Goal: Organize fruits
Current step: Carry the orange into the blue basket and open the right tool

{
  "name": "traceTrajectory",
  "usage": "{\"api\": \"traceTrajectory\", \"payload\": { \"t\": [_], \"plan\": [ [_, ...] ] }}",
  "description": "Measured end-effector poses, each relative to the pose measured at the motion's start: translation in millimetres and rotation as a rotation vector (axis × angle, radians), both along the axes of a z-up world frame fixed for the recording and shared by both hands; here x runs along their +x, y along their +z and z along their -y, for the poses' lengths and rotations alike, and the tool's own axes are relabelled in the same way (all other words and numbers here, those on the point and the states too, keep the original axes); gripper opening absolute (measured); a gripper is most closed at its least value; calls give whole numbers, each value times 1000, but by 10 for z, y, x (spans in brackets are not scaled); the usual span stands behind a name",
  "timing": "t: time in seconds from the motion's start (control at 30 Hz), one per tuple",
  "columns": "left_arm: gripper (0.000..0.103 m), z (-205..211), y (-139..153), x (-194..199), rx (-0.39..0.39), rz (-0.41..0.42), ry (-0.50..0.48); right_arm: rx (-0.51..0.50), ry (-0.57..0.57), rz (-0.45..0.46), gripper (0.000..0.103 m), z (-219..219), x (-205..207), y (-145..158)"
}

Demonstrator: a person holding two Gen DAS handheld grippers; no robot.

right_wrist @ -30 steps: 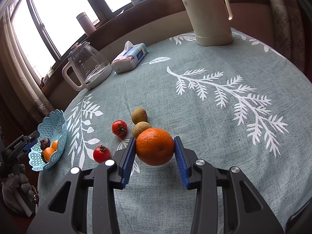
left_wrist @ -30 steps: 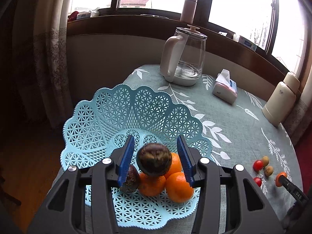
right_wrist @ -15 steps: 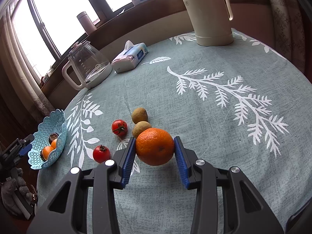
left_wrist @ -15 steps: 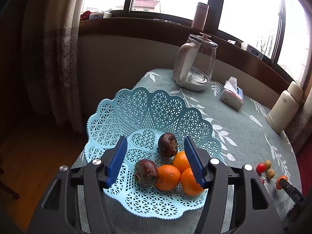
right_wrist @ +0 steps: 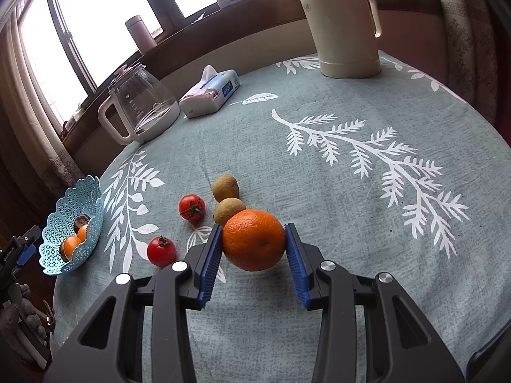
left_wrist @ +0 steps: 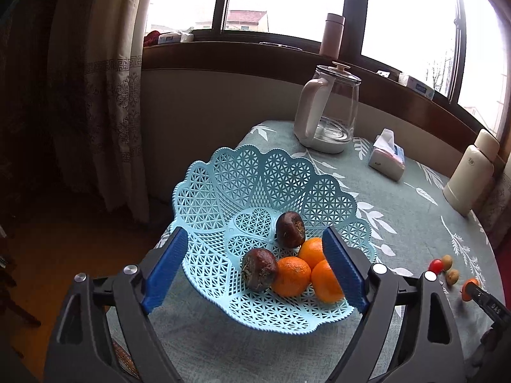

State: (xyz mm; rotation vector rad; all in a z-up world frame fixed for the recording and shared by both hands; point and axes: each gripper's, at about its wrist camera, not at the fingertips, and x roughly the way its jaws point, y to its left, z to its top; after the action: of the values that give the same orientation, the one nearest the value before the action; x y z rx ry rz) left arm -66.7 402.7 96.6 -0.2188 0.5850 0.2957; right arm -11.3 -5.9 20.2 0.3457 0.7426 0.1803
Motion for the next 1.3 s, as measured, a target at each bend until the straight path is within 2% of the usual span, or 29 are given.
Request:
{"api": "traceTrajectory", "payload": {
  "t": [0.33,0.6,0.73,1.03,1.3],
  "plan": [
    [87,-149,42,-139,-11,27,11,6,89,29,40,-340,27,273],
    [88,-161,193,-189,-6,56,-10,33,248,66,40,-1070,195,600],
    [91,-184,239,-217,-11,67,-7,40,317,82,40,-1486,256,710],
    [92,-289,302,-270,-48,88,-8,40,430,38,40,-2199,444,684],
    [92,-413,308,-320,-75,96,17,9,440,-5,41,-2464,663,571]
  ]
}}
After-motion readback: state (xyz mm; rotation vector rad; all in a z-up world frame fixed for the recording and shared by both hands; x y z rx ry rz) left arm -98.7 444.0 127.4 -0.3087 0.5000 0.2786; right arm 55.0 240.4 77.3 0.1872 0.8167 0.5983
